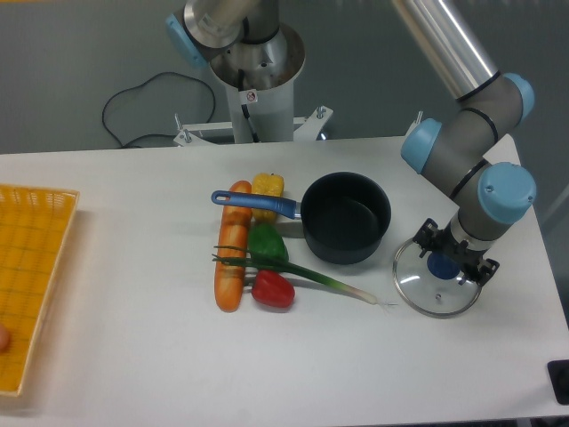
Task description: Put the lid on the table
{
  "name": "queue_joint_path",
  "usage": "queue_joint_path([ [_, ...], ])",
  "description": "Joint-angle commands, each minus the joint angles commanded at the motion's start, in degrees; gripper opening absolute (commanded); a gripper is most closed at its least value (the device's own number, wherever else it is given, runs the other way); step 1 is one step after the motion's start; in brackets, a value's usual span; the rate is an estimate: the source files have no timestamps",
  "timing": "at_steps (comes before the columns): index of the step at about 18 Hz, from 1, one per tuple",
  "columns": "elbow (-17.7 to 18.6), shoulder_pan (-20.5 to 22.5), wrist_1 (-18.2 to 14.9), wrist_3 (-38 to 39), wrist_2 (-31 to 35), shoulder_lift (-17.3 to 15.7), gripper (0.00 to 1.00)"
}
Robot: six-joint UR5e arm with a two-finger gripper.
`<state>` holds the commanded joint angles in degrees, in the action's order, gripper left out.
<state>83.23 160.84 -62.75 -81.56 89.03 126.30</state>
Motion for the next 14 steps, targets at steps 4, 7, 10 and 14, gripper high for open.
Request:
queue_joint_path([
  [4, -0.09, 0.09, 0.26, -0.26, 0.00, -0.35, 1.00],
  [7, 0.09, 0.35, 0.53, -0.87, 0.00, -0.88, 1.00],
  [10, 0.61, -0.17, 0.70, -1.15, 0.09, -1.93, 1.00],
  [14, 0.88, -1.40, 0.88, -3.07, 0.35, -4.04, 1.00],
])
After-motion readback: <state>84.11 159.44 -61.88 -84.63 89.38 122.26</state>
